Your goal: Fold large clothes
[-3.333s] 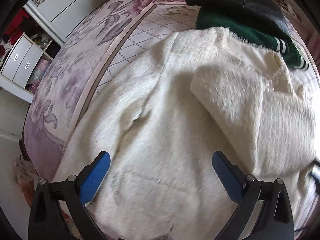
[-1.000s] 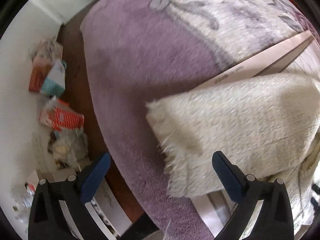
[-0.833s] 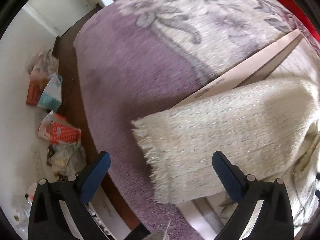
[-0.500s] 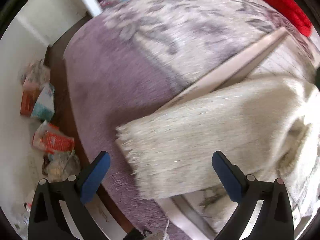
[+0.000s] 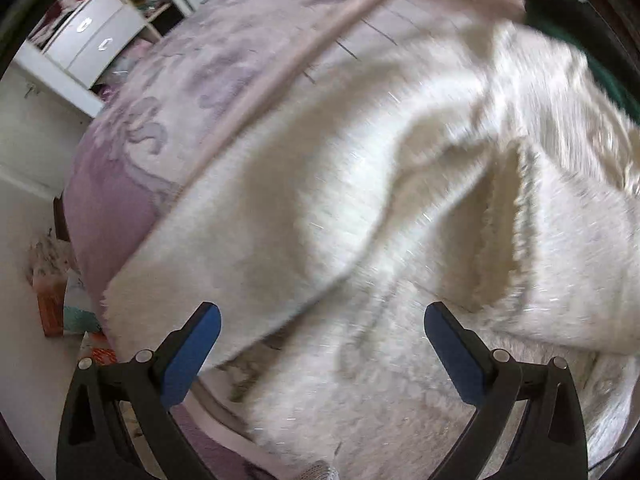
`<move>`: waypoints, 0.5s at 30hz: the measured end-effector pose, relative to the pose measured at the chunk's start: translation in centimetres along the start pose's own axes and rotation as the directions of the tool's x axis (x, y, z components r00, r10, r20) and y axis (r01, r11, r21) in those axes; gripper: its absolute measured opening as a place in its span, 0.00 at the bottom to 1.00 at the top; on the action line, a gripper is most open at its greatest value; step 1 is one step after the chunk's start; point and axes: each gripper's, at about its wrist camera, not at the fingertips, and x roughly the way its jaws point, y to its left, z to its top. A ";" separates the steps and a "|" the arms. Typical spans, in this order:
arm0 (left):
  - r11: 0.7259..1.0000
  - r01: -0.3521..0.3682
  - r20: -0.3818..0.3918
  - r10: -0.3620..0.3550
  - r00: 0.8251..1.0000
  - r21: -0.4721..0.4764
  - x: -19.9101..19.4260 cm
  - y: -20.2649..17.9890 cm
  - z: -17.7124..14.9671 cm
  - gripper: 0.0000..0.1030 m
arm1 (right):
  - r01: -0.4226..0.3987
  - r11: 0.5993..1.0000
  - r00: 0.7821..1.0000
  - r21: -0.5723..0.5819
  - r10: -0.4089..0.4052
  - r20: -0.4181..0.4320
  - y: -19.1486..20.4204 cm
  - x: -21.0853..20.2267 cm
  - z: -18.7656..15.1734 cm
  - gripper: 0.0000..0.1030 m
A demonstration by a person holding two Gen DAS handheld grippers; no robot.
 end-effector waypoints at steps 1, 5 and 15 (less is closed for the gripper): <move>1.000 -0.011 -0.011 0.011 1.000 0.009 0.5 -0.5 0.0 1.00 | -0.056 0.992 0.998 0.112 0.056 0.004 -2.0 -0.1 0.0 0.19; 1.000 -0.028 -0.028 0.028 0.999 0.009 1.1 -0.9 -0.1 1.00 | -0.092 0.953 0.979 0.288 0.140 -0.148 -6.2 2.1 -1.2 0.23; 0.993 -0.069 0.012 0.070 0.997 -0.098 -0.8 2.7 0.4 1.00 | -0.260 0.966 0.925 0.005 0.250 -0.286 2.6 -7.8 -9.9 0.61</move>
